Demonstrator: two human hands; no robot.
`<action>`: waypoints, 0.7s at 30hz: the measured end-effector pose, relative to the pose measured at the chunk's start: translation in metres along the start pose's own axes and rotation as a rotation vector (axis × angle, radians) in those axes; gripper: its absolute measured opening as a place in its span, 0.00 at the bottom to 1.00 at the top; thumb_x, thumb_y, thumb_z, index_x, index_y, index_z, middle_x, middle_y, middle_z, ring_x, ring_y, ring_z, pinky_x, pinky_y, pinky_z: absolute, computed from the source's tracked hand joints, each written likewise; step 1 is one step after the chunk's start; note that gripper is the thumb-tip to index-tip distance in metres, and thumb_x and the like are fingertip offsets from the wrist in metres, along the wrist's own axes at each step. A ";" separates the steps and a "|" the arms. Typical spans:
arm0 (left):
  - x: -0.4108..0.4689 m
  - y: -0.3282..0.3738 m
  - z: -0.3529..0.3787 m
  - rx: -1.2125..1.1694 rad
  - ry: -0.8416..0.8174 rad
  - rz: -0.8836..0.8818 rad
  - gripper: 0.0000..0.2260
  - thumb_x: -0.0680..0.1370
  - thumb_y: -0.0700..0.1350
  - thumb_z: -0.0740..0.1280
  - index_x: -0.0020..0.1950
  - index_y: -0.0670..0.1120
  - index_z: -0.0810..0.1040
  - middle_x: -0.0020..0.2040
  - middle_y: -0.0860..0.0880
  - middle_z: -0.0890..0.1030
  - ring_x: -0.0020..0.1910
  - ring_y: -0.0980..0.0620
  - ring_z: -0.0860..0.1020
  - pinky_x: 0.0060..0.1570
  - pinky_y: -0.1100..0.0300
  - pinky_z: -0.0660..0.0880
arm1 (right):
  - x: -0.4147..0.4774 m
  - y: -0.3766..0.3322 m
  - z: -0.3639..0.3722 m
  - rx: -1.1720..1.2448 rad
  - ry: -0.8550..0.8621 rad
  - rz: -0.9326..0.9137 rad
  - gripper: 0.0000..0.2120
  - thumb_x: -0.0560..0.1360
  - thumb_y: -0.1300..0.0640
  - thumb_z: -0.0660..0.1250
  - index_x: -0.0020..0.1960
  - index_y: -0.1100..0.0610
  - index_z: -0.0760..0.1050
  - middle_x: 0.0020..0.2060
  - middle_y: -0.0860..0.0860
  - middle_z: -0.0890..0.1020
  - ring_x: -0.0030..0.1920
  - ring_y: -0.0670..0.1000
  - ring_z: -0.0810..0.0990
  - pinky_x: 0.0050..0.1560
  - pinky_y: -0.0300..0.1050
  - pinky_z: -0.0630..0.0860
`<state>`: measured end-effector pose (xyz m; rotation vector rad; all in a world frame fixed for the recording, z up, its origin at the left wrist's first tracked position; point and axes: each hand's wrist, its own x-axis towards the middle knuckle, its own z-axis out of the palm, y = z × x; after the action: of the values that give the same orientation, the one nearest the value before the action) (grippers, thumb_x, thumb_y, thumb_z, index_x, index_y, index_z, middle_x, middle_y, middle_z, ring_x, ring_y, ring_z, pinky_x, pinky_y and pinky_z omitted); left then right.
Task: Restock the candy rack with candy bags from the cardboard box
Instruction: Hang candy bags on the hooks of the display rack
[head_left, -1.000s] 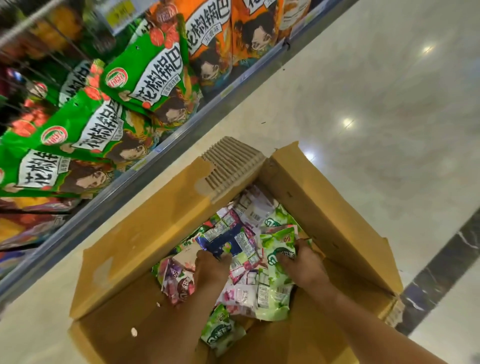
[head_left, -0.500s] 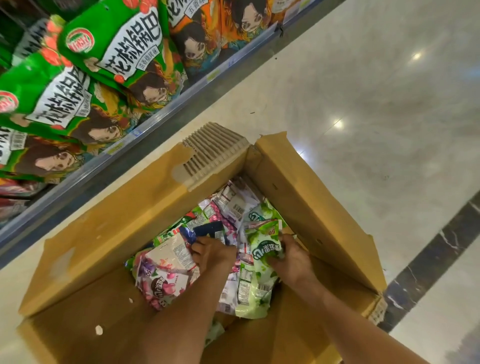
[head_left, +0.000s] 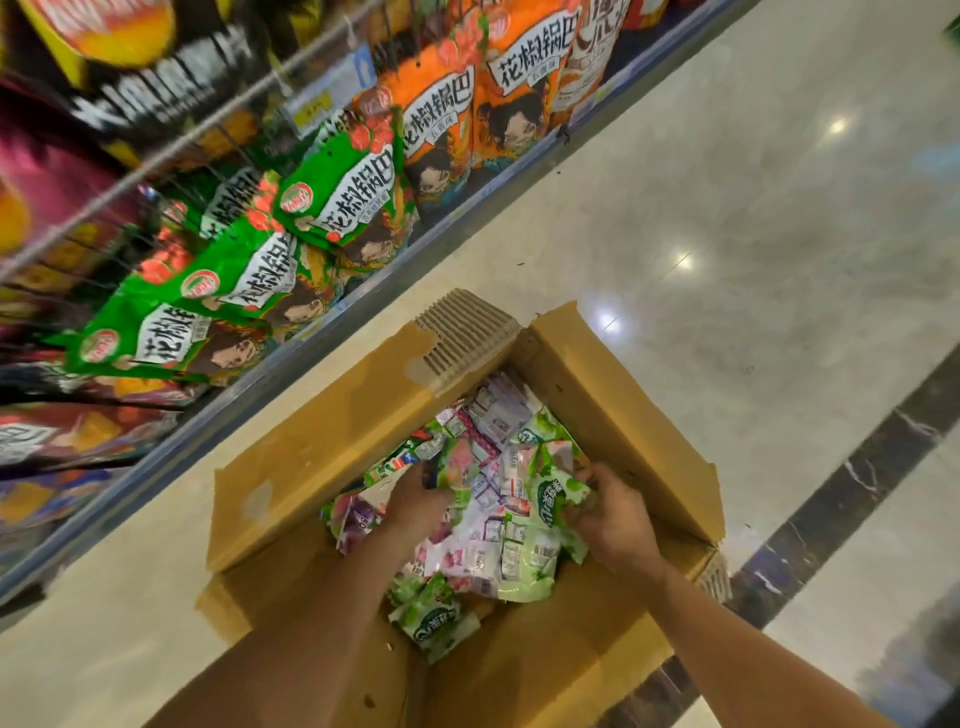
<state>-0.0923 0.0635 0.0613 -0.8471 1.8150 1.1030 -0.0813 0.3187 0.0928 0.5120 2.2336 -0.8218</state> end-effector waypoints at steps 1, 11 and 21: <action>-0.011 0.008 -0.009 -0.012 -0.016 0.011 0.14 0.81 0.38 0.67 0.67 0.46 0.75 0.53 0.46 0.79 0.44 0.55 0.65 0.54 0.54 0.74 | -0.010 -0.008 -0.008 -0.018 -0.001 -0.010 0.20 0.75 0.57 0.75 0.63 0.49 0.73 0.51 0.49 0.84 0.45 0.49 0.84 0.46 0.51 0.84; -0.196 0.099 -0.110 -0.249 -0.115 0.215 0.15 0.78 0.40 0.76 0.61 0.49 0.77 0.55 0.54 0.81 0.55 0.52 0.80 0.53 0.62 0.77 | -0.148 -0.122 -0.114 -0.047 0.068 -0.160 0.17 0.75 0.60 0.74 0.56 0.44 0.72 0.48 0.41 0.79 0.38 0.48 0.77 0.34 0.31 0.71; -0.390 0.147 -0.228 -0.230 -0.054 0.453 0.17 0.71 0.60 0.78 0.43 0.48 0.80 0.43 0.47 0.80 0.42 0.50 0.77 0.49 0.54 0.72 | -0.326 -0.248 -0.202 0.040 0.219 -0.356 0.10 0.76 0.60 0.74 0.54 0.52 0.77 0.42 0.41 0.80 0.40 0.36 0.75 0.39 0.24 0.68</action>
<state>-0.1187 -0.0399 0.5243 -0.5342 1.9096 1.6292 -0.0927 0.2383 0.5425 0.2310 2.5594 -1.0327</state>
